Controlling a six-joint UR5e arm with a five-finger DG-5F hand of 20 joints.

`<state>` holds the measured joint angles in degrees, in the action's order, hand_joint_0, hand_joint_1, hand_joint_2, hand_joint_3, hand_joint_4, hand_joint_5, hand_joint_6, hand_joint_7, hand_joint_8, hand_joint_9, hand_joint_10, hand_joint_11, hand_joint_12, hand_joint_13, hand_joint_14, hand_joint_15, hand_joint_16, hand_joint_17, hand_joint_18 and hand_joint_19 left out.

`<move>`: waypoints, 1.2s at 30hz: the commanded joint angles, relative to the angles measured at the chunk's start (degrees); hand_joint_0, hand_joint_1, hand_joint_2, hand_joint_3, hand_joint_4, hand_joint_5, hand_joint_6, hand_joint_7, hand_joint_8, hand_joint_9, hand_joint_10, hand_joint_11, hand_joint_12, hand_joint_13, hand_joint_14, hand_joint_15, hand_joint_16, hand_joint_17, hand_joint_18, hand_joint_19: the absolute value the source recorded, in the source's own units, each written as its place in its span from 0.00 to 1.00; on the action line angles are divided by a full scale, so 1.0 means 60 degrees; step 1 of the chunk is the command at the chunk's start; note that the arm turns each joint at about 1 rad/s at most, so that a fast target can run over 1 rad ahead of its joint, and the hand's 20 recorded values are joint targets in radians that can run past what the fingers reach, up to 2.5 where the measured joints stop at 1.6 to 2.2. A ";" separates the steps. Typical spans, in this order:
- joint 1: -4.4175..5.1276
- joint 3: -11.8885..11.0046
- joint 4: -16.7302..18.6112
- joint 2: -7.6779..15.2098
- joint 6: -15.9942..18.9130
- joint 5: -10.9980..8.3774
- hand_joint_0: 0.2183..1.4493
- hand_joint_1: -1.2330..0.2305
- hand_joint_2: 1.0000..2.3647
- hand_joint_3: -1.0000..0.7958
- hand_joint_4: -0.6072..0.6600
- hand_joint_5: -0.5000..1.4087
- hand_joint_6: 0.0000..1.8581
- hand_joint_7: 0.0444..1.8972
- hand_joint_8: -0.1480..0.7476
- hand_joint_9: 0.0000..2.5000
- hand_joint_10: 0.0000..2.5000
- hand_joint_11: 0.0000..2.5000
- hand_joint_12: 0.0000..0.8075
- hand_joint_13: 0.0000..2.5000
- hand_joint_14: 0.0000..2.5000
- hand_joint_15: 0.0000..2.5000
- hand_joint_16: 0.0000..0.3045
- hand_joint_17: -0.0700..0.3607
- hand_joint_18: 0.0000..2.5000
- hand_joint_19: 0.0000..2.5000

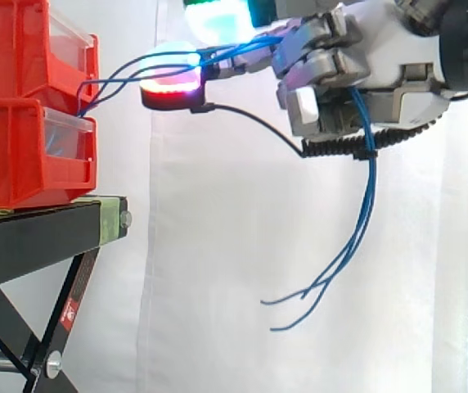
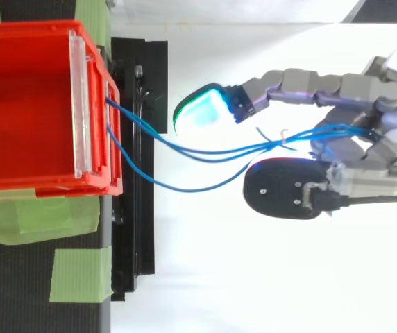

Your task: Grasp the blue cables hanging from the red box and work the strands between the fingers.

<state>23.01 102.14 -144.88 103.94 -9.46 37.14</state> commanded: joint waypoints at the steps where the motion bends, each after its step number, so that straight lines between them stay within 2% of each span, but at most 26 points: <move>1: 0.0003 -0.0002 -0.0229 -0.0170 -0.0049 -0.0008 0.53 0.39 0.01 0.31 0.74 0.41 0.00 0.32 0.70 0.70 1.00 1.00 0.73 0.78 1.00 0.64 0.84 0.61 1.00 0.23; 2: 0.0003 -0.0002 -0.0258 -0.0185 -0.0049 -0.0008 0.53 0.39 0.01 0.28 0.75 0.41 0.00 0.34 0.70 0.70 1.00 1.00 0.73 0.78 1.00 0.64 0.84 0.61 1.00 0.23; 3: 0.0003 -0.0002 -0.0258 -0.0199 -0.0049 -0.0008 0.61 0.36 0.01 0.28 0.75 0.44 0.01 0.39 0.70 0.70 1.00 1.00 0.73 0.78 1.00 0.64 0.84 0.61 1.00 0.23; 5: 0.0003 -0.0002 -0.0258 -0.0199 -0.0049 -0.0008 0.68 0.36 0.01 0.31 0.75 0.45 0.01 0.47 0.70 0.70 1.00 1.00 0.73 0.78 1.00 0.64 0.84 0.61 1.00 0.23; 6: 0.0017 -0.0002 -0.0258 -0.0185 -0.0049 -0.0008 0.72 0.36 0.01 0.33 0.73 0.45 0.01 0.56 0.70 0.70 1.00 1.00 0.73 0.78 1.00 0.64 0.84 0.61 1.00 0.23; 9: 0.0017 -0.0002 -0.0258 -0.0185 -0.0049 -0.0022 0.75 0.36 0.01 0.34 0.69 0.46 0.01 0.66 0.70 0.70 1.00 1.00 0.73 0.78 1.00 0.64 0.84 0.61 1.00 0.23; 11: 0.0061 -0.0002 -0.0273 -0.0185 -0.0079 -0.0022 0.66 0.35 0.01 0.29 0.69 0.45 0.01 0.67 0.70 0.70 1.00 1.00 0.73 0.78 1.00 0.64 0.84 0.61 1.00 0.23; 13: 0.0076 -0.0002 -0.0317 -0.0185 -0.0079 -0.0022 0.55 0.36 0.01 0.17 0.70 0.42 0.00 0.66 0.70 0.70 1.00 1.00 0.73 0.78 1.00 0.64 0.84 0.61 1.00 0.23; 16: 0.0120 -0.0002 -0.0507 -0.0185 -0.0152 -0.0022 0.52 0.36 0.00 0.10 0.71 0.41 0.01 0.64 0.70 0.70 1.00 1.00 0.73 0.78 1.00 0.64 0.84 0.61 1.00 0.23; 20: 0.0135 -0.0002 -0.0610 -0.0170 -0.0196 0.0007 0.51 0.36 0.00 0.07 0.72 0.40 0.01 0.63 0.70 0.70 1.00 1.00 0.73 0.78 1.00 0.64 0.84 0.61 1.00 0.23; 24: 0.0135 -0.0002 -0.0669 -0.0185 -0.0269 0.0007 0.57 0.35 0.01 0.12 0.69 0.41 0.00 0.66 0.70 0.70 1.00 1.00 0.73 0.78 1.00 0.64 0.84 0.61 1.00 0.23; 25: 0.0135 -0.0002 -0.0683 -0.0170 -0.0284 0.0007 0.60 0.33 0.01 0.15 0.67 0.40 0.00 0.69 0.70 0.70 1.00 1.00 0.73 0.78 1.00 0.64 0.84 0.61 1.00 0.23; 29: 0.0135 -0.0002 -0.0698 -0.0170 -0.0342 0.0007 0.63 0.32 0.01 0.14 0.66 0.37 0.03 0.71 0.70 0.70 1.00 1.00 0.73 0.78 1.00 0.64 0.84 0.61 1.00 0.23; 31: 0.0135 -0.0002 -0.0698 -0.0170 -0.0357 0.0007 0.62 0.32 0.01 0.11 0.67 0.34 0.07 0.70 0.70 0.70 1.00 1.00 0.73 0.78 1.00 0.64 0.84 0.61 1.00 0.23; 36: 0.0135 -0.0002 -0.0698 -0.0155 -0.0357 0.0007 0.56 0.32 0.00 0.05 0.68 0.33 0.07 0.70 0.70 0.70 1.00 1.00 0.73 0.78 1.00 0.64 0.84 0.61 1.00 0.23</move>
<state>23.82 102.14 -149.06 102.93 -11.58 37.18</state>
